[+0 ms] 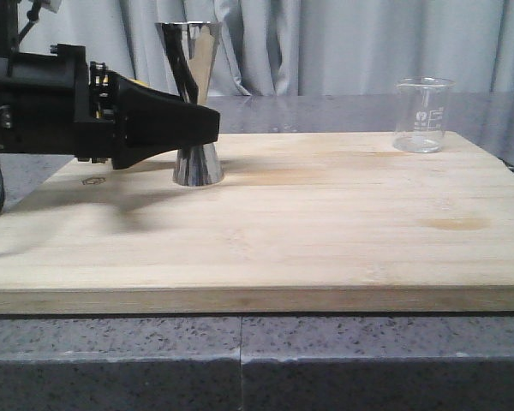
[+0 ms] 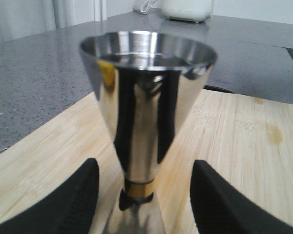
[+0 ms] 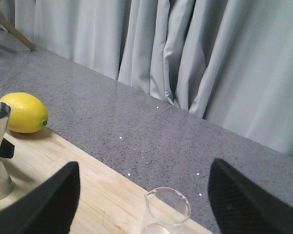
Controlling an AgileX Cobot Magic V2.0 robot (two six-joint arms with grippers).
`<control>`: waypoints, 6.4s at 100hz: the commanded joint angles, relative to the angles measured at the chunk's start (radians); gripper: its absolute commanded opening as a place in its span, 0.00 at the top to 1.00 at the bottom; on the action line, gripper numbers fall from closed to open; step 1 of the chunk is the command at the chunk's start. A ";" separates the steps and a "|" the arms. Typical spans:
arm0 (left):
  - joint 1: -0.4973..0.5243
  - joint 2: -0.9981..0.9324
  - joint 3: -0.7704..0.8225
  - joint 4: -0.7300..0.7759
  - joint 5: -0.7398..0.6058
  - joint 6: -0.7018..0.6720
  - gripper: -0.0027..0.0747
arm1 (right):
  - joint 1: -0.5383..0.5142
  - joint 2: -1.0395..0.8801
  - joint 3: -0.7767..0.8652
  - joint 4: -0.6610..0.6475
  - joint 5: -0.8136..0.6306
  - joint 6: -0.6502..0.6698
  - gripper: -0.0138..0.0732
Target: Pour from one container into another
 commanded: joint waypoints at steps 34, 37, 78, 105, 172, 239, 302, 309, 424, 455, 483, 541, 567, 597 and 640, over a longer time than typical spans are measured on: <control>0.004 -0.038 -0.024 -0.020 -0.126 -0.003 0.46 | -0.007 -0.015 -0.026 0.029 -0.026 0.000 0.30; 0.004 -0.041 -0.024 -0.017 -0.115 -0.003 0.46 | -0.007 -0.015 -0.026 0.029 -0.026 0.000 0.30; 0.004 -0.117 -0.024 0.029 -0.019 -0.007 0.46 | -0.007 -0.015 -0.026 0.029 -0.026 0.000 0.30; 0.004 -0.117 -0.024 0.042 0.030 -0.026 0.46 | -0.007 -0.015 -0.026 0.029 -0.030 0.000 0.30; 0.039 -0.125 -0.027 0.042 0.086 -0.026 0.46 | -0.007 -0.015 -0.026 0.029 -0.031 0.000 0.30; 0.053 -0.231 -0.027 0.141 0.157 -0.111 0.46 | -0.007 -0.015 -0.026 0.029 -0.025 0.000 0.30; 0.288 -0.537 -0.027 0.110 0.215 -0.395 0.46 | -0.007 -0.015 -0.030 0.066 0.059 0.000 0.30; 0.315 -0.585 -0.027 0.047 0.219 -0.395 0.46 | -0.007 -0.015 -0.047 0.066 0.099 0.000 0.30; 0.372 -1.447 0.220 -0.315 1.005 -0.399 0.48 | -0.007 -0.586 -0.073 0.032 0.653 0.000 0.30; 0.372 -1.624 0.387 -0.320 1.123 -0.399 0.53 | -0.007 -0.701 0.083 0.032 0.653 -0.002 0.31; 0.372 -1.661 0.513 -0.320 1.131 -0.399 0.54 | -0.007 -0.763 0.188 0.032 0.628 -0.002 0.60; 0.372 -1.670 0.601 -0.321 1.090 -0.399 0.99 | -0.007 -0.781 0.300 0.032 0.628 -0.002 0.89; 0.372 -1.670 0.605 -0.321 1.090 -0.399 0.99 | -0.007 -0.781 0.306 0.032 0.628 -0.002 0.89; 0.372 -1.670 0.605 -0.321 1.079 -0.399 0.99 | -0.007 -0.781 0.306 0.032 0.628 -0.002 0.89; 0.367 -1.670 0.607 -0.319 1.079 -0.399 0.99 | -0.007 -0.781 0.306 0.032 0.628 -0.002 0.89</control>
